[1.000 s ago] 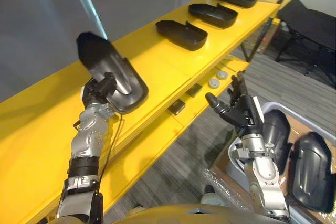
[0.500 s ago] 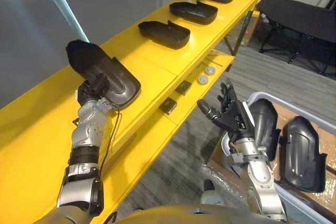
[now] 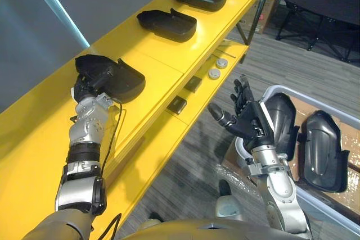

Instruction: Walk over and take three plastic housings, then place them on the shelf

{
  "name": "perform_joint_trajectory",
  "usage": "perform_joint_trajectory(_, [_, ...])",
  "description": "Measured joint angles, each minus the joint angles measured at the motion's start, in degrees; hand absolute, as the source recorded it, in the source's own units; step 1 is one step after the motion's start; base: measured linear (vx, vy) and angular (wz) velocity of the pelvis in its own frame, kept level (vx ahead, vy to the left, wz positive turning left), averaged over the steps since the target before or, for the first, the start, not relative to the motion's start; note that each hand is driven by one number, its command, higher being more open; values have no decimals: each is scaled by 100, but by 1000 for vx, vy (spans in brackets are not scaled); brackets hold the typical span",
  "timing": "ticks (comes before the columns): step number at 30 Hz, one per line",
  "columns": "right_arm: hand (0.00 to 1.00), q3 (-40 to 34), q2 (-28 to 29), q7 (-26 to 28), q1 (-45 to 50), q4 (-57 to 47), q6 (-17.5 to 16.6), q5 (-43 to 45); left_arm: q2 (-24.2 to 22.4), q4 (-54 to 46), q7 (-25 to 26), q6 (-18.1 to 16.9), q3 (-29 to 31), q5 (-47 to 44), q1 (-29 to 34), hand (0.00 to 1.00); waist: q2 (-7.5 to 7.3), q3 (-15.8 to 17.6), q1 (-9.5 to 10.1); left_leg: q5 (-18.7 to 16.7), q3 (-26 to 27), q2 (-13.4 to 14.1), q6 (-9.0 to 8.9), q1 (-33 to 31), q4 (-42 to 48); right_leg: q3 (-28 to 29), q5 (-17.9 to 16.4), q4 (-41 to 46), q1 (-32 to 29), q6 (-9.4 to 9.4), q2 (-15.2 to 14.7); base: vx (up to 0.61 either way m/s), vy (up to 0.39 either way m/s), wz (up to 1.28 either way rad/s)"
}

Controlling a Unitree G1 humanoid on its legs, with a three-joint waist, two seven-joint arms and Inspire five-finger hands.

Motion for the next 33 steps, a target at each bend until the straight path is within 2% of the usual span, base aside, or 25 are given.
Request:
perform_joint_trajectory(7, [100, 87, -100, 6, 8, -18, 0, -1, 34, 155, 117, 142, 234, 62, -252, 100, 49, 59, -5, 0, 10, 4, 3, 15, 6, 9, 0, 0, 14, 1, 4, 0, 0, 0])
perform_joint_trajectory(10, [100, 235, -184, 12, 14, -64, 0, 23, 59, 230, 126, 235, 346, 356, -275, 100, 50, 59, -9, -2, 11, 13, 3, 45, 6, 10, 0, 0, 36, 2, 10, 0, 0, 0])
perform_joint_trajectory(13, [100, 361, -185, 39, 74, -64, 0, 172, 101, 341, -110, 463, 460, 873, -275, 100, 60, 66, -5, -13, 16, 49, -13, 133, 8, -4, -19, -3, 134, -15, 40, -11, -7, 0])
perform_joint_trajectory(15, [100, 496, -178, 43, 85, -64, -1, 171, 213, 376, -366, 614, 459, 902, -274, 100, 69, 72, 6, -12, 1, 79, -17, 181, 9, -44, -34, -5, 198, -33, 64, -32, -22, 3])
perform_joint_trajectory(19, [100, 653, -143, 13, 80, -64, -2, 169, 221, 374, -687, 613, 425, 882, -273, 100, 91, 84, 35, 8, -85, 82, -18, 170, 7, -115, -36, -5, 238, -38, 60, -8, -7, 10])
perform_joint_trajectory(23, [100, 745, -106, -85, 37, -63, -3, 167, 234, 330, -1031, 510, 70, 589, -242, 100, 102, 86, 114, 28, -260, 84, -12, 164, 3, -296, -48, -15, 355, -53, 45, -3, -10, 20])
perform_joint_trajectory(26, [100, 786, -75, -191, -93, -61, -36, 164, 213, -314, -1348, 333, -287, 104, 224, 100, 101, 84, 201, 77, -405, 82, -8, 147, -37, -443, -56, -41, 438, -63, 42, -12, -12, 21])
perform_joint_trajectory(30, [100, 798, -75, -277, -254, -51, -40, 160, 137, -907, -1423, 240, -545, 13, 587, 100, 99, 71, 245, 130, -621, 83, -4, 81, -46, -660, -55, -101, 553, -64, 38, -9, -17, 25])
perform_joint_trajectory(33, [100, 798, -90, -333, -324, -36, -61, 163, 105, -1215, -1394, 179, -585, 190, 631, 100, 101, 60, 376, 156, -731, 85, 2, 66, -49, -771, -55, -127, 636, -64, 38, -15, -12, 22])
